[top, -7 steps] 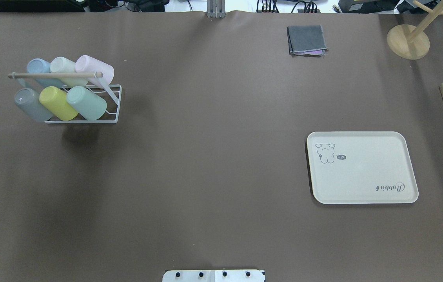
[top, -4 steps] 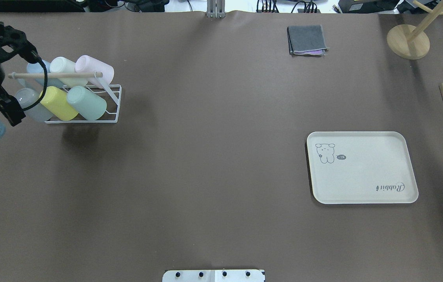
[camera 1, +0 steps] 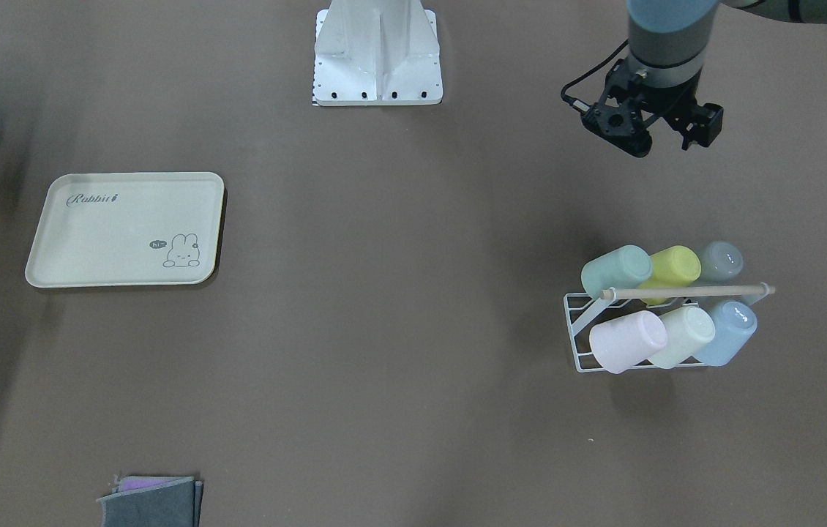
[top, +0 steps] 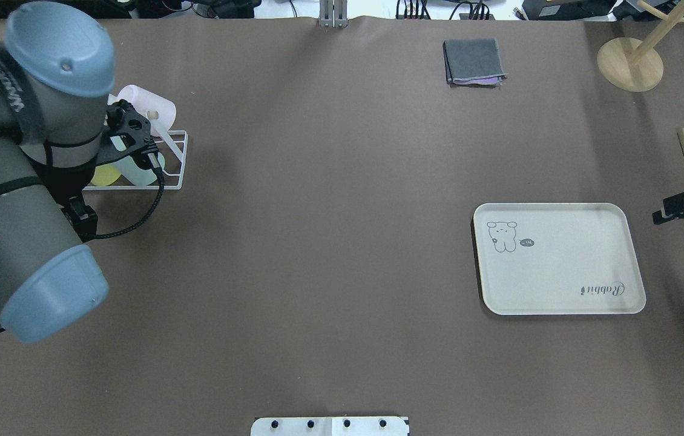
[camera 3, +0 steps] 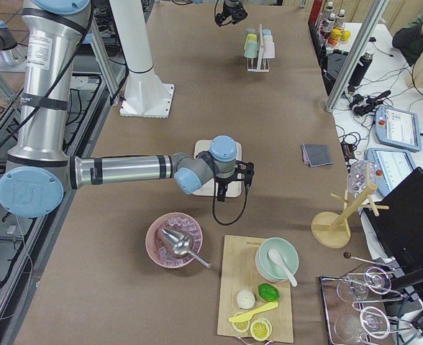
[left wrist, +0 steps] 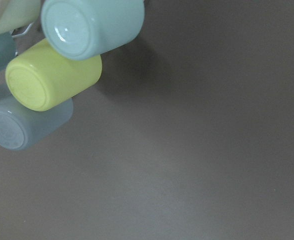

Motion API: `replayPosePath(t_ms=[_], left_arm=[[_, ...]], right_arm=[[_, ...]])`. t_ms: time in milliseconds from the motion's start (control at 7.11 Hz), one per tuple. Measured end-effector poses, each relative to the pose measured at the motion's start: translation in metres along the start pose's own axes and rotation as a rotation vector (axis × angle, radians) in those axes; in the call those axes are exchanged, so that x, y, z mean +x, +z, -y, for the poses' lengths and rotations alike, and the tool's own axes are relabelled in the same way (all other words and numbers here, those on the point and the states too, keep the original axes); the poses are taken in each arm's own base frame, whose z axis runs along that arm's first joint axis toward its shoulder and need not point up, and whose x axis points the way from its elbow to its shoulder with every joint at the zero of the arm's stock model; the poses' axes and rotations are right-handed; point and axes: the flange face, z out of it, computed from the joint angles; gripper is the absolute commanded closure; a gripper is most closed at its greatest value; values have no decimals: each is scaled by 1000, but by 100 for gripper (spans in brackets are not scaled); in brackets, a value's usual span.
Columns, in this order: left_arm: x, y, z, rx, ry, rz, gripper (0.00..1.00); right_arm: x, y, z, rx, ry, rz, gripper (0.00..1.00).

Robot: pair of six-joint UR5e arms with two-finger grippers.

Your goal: Pick up and place green cup on tray

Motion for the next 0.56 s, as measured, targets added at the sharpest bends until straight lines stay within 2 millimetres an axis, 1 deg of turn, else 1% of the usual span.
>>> replayPosePath(t_ms=[141,281,422,563], left_arm=[[2,5,14,-49,128,94,2],[1,12,37,-116,239,187,1],[-3,18,64,-177,302,265,2],[-2,19,85,-215,349,337,2]], right_arm=[[6,15,-5,-18,-18,0,0],[15,31,-7,-35,-24,-3,0],[20,45,-8,-52,-24,-8,0],[22,56,-8,-67,-27,-14,0]])
